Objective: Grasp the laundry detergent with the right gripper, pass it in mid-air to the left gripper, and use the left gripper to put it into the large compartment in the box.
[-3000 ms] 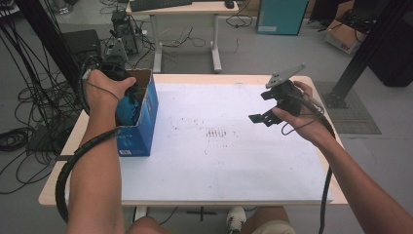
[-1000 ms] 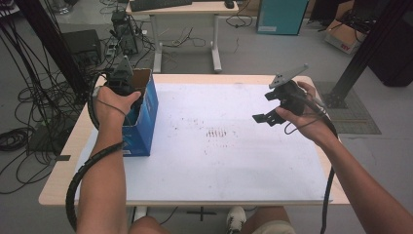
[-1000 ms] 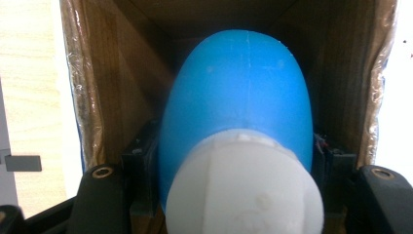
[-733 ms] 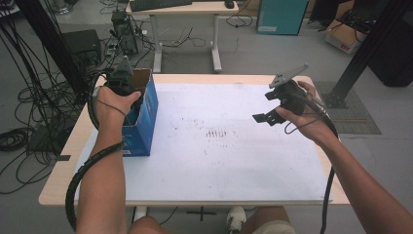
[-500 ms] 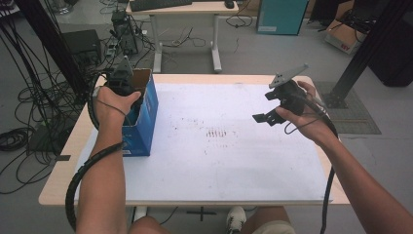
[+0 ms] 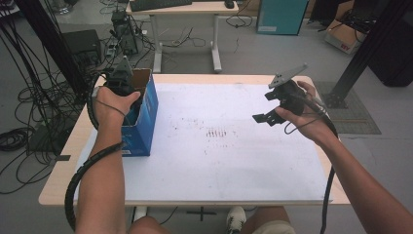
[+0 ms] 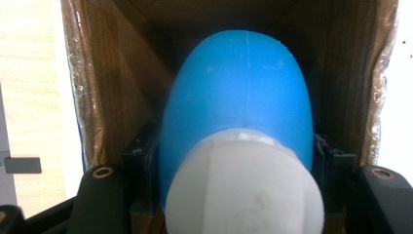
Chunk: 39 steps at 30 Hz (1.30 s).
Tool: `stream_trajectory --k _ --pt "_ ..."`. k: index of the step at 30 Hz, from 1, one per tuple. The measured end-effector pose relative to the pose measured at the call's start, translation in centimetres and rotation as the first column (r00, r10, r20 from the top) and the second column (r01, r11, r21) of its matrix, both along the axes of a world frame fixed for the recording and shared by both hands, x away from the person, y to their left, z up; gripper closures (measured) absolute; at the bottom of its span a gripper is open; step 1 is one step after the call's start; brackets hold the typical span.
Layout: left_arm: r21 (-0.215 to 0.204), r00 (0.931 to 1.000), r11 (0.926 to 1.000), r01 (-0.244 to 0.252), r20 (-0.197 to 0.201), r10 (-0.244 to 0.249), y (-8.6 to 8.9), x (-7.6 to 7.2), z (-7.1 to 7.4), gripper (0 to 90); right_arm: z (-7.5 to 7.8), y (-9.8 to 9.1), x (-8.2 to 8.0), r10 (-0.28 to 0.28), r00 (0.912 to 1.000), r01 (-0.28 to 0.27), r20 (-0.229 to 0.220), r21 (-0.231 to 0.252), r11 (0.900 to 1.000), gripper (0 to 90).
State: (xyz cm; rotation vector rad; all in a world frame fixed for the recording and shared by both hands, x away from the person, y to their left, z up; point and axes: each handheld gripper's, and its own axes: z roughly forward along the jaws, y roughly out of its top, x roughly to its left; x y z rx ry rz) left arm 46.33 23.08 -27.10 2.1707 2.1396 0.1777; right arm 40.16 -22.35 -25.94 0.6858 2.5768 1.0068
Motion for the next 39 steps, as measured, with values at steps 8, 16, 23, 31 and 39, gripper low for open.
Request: stream_trajectory --k 8,16,23,31,39 --pt "0.000 1.0000 1.0000 0.002 0.000 -0.002 0.00 0.02 0.00 36.4 0.05 -0.02 0.01 -0.001 1.0000 0.001 0.001 -0.002 1.0000 8.5" --pt "0.000 1.0000 1.0000 0.002 0.000 -0.002 -0.01 -0.03 0.00 36.4 -0.05 -0.03 0.01 0.002 1.0000 -0.002 -0.001 -0.003 1.0000 8.5" --pt "0.005 1.0000 1.0000 0.004 -0.003 -0.004 -0.11 0.02 0.01 36.4 0.17 -0.37 0.00 -0.006 1.0000 0.006 0.005 -0.001 1.0000 8.5" --pt "0.009 1.0000 0.9999 0.006 -0.003 -0.006 -0.19 0.04 -0.01 36.4 0.05 -0.65 -0.04 -0.014 0.9999 0.014 0.003 0.003 0.9999 8.5" --pt "0.005 1.0000 1.0000 0.003 0.001 -0.003 -0.09 0.00 -0.01 36.4 0.08 -0.55 -0.06 -0.017 0.9998 0.017 -0.002 0.006 0.9998 8.5"
